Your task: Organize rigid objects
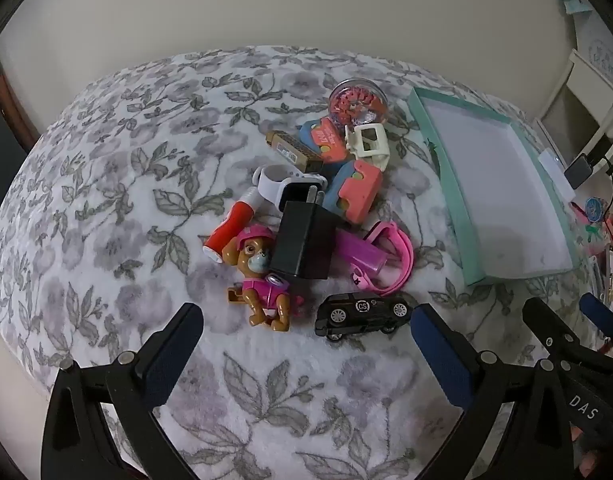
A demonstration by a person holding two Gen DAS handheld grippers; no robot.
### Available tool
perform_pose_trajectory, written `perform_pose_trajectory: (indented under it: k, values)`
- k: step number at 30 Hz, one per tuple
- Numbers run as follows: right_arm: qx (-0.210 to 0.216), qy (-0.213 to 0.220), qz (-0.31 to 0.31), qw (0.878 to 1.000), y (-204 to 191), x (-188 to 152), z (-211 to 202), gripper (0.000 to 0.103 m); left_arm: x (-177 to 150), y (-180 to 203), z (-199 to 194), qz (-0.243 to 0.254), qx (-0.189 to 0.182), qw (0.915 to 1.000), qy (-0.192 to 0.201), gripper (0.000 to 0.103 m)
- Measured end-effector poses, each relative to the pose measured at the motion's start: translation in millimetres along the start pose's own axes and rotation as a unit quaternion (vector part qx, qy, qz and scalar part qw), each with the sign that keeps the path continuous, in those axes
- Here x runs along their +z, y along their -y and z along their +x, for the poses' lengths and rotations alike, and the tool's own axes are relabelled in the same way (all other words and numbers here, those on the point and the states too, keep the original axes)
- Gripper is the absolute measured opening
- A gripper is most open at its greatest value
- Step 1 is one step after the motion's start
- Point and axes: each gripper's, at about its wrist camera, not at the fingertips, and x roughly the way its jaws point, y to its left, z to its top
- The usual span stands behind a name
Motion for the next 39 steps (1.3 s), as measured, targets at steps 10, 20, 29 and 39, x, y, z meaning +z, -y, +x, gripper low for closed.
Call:
perform_pose_trajectory:
  k: [10,20,29,39]
  values:
    - [-0.001,0.0,-0.001,1.0,-2.6,1.4,1.3,0.103,0.6,0.1,2.8,-0.001,0.0,1.0,-0.005,0.103]
    - [-0.001,-0.002,-0.001,1.0,0.7,1.9,0.2,0.103,0.7,-1.6,5.1,-0.012,-0.003,0.9998,-0.013,0.103]
    - [-0.001,-0.005,0.001,1.0,-0.8,0.7,3.1,0.103,0.6,-1.2,5.2,-0.014,-0.005,0.9998,-0.015,0.103]
    - [-0.002,-0.006,0.0,1.0,-1.2,0.8,3.3,0.103,2.0,-4.5,6.0,-0.022,-0.006,0.9995,-0.02,0.103]
